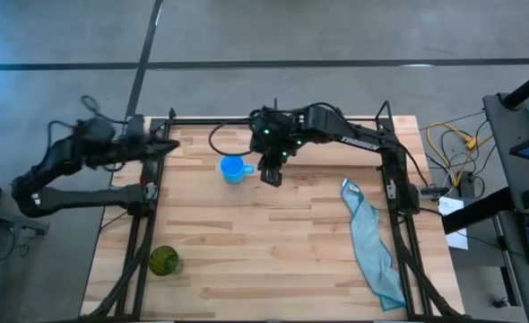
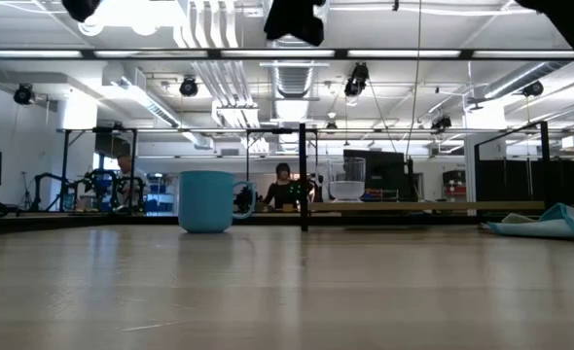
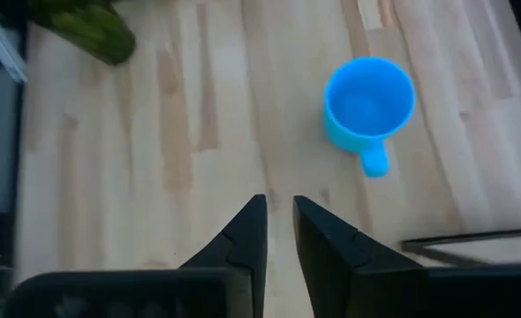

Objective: Stack small to large cups/mugs on shelf
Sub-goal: Put the blue mug on the shelf

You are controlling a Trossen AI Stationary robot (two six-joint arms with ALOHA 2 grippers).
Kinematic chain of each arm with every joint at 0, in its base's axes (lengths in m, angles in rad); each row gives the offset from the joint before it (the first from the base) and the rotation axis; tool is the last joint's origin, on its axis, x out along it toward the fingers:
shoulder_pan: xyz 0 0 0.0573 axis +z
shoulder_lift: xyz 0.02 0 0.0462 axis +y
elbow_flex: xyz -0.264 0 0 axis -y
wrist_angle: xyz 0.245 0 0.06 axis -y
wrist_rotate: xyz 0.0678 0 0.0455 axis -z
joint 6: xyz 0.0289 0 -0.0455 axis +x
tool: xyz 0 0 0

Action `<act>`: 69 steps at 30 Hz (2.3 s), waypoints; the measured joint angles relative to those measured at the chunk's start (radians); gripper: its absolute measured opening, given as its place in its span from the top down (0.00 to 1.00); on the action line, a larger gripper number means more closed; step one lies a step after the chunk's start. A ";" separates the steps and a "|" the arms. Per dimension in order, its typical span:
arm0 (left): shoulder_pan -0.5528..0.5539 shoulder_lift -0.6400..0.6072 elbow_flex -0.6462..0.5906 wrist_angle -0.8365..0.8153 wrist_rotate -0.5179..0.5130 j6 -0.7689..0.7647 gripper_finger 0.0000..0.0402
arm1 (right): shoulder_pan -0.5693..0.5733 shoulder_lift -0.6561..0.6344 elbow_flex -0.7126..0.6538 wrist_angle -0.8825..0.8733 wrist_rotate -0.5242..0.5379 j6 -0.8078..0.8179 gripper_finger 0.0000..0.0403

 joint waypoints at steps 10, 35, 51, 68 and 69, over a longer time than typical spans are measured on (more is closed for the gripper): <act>0.000 0.236 0.015 0.131 0.007 0.175 0.99 | 0.122 -0.148 0.000 -0.002 0.110 0.138 0.88; 0.025 0.650 0.022 0.145 0.124 0.086 0.86 | 0.304 -0.368 -0.002 -0.017 0.299 0.242 0.88; 0.027 0.889 0.032 0.146 0.102 -0.142 0.77 | 0.304 -0.461 -0.002 -0.095 0.307 0.183 0.88; 0.028 0.944 0.041 0.138 0.058 -0.158 0.86 | 0.304 -0.484 -0.002 -0.137 0.315 0.137 0.88; 0.028 0.940 0.046 0.140 0.060 -0.168 0.90 | 0.304 -0.486 -0.002 -0.140 0.315 0.137 0.88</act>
